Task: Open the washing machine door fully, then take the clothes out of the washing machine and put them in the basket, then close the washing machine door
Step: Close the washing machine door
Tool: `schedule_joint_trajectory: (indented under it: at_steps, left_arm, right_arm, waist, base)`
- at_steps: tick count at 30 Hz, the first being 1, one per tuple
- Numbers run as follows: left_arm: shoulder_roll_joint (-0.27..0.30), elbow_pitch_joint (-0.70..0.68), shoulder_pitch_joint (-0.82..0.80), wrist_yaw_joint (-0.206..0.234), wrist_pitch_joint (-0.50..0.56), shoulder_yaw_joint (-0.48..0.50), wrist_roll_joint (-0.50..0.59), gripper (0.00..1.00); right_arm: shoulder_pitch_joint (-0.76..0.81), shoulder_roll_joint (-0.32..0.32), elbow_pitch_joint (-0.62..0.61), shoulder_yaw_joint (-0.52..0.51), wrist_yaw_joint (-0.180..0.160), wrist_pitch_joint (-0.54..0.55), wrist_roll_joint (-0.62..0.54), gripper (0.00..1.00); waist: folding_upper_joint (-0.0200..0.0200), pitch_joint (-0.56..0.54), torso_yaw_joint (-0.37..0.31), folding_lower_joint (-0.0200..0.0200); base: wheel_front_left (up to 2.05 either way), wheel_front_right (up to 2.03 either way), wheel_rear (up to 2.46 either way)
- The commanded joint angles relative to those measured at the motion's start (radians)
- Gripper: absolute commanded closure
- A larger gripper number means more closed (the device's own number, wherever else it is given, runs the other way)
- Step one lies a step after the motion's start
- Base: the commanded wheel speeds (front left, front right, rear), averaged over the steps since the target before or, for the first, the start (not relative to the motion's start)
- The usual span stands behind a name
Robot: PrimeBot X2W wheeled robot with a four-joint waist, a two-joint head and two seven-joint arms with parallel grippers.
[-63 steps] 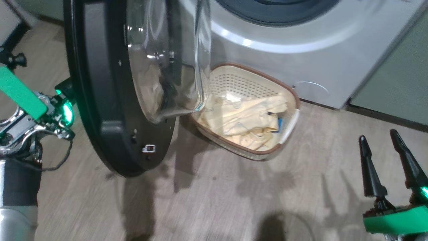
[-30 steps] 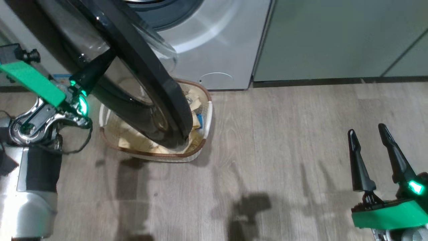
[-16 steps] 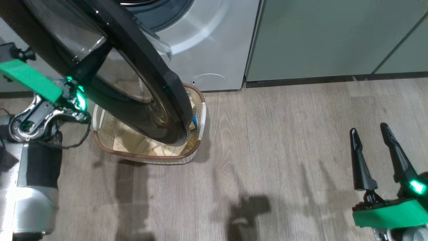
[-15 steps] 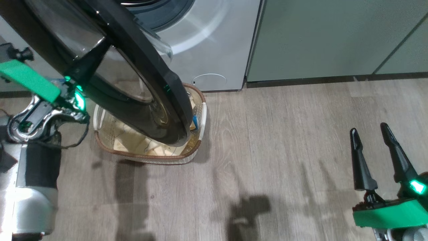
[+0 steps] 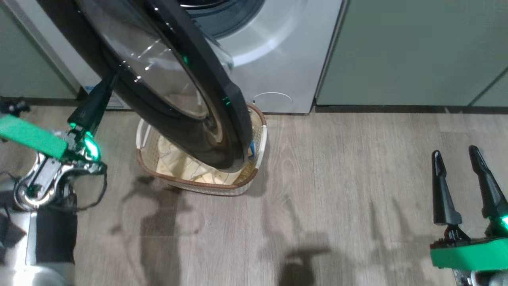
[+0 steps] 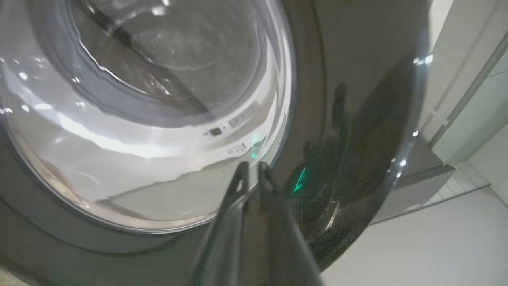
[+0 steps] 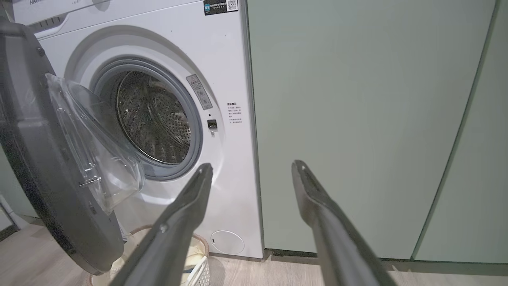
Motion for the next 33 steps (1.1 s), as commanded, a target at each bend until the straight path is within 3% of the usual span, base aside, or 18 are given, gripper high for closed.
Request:
schedule_joint_trajectory:
  at_steps: [1, 2, 9, 14, 17, 21, 26, 30, 33]
  left_arm:
    - [0.020, -0.061, -0.001, -0.009, -0.031, 0.049, 0.022, 0.12]
    - [0.011, -0.081, 0.013, -0.009, -0.047, 0.053, 0.027, 0.00]
    - [-0.046, -0.180, 0.095, -0.009, -0.124, 0.046, 0.072, 0.00]
    - [-0.050, -0.233, 0.126, -0.009, -0.207, 0.030, 0.172, 0.00]
    - [-0.034, -0.284, 0.155, -0.009, -0.302, 0.008, 0.307, 0.00]
    - [0.009, -0.322, 0.221, -0.002, -0.457, -0.037, 0.593, 0.00]
    - [0.034, -0.350, 0.322, 0.094, -0.616, -0.095, 0.936, 0.00]
    - [0.033, -0.366, 0.399, 0.161, -0.682, -0.126, 1.083, 0.00]
    - [0.030, -0.375, 0.429, 0.181, -0.710, -0.137, 1.132, 0.00]
  right_arm:
    - [-0.012, -0.001, -0.037, 0.017, 0.001, -0.006, -0.004, 0.00]
    - [-0.011, -0.001, -0.037, 0.017, 0.001, -0.006, -0.004, 0.00]
    - [-0.001, 0.002, -0.037, 0.013, 0.001, -0.006, -0.006, 0.00]
    - [0.000, 0.002, -0.034, 0.019, 0.001, -0.006, -0.008, 0.00]
    - [0.000, 0.000, -0.034, 0.022, 0.001, -0.006, -0.009, 0.00]
    - [0.007, -0.006, -0.033, 0.024, 0.001, -0.006, -0.011, 0.00]
    - [0.025, -0.016, -0.031, 0.033, 0.001, -0.006, -0.014, 0.00]
    - [0.045, -0.021, -0.026, 0.037, 0.001, -0.006, -0.016, 0.00]
    - [0.058, -0.022, -0.023, 0.038, 0.001, -0.006, -0.016, 0.00]
  waist:
    - [0.0000, -0.009, 0.012, 0.0000]
    - [0.0000, -0.012, 0.015, 0.0000]
    - [0.0000, -0.028, 0.044, 0.0000]
    - [0.0000, -0.038, 0.054, 0.0000]
    - [0.0000, -0.045, 0.057, 0.0000]
    - [0.0000, -0.062, 0.060, 0.0000]
    - [0.0000, -0.086, 0.058, 0.0000]
    - [0.0000, -0.101, 0.059, 0.0000]
    - [0.0000, -0.107, 0.059, 0.0000]
  base:
    - [0.00, 0.00, 0.00]
    - [0.00, 0.00, 0.00]
    - [0.00, 0.00, 0.00]
    - [0.00, 0.00, 0.00]
    - [0.00, 0.00, 0.00]
    - [0.00, 0.00, 0.00]
    - [0.00, 0.00, 0.00]
    - [0.00, 0.00, 0.00]
    - [0.00, 0.00, 0.00]
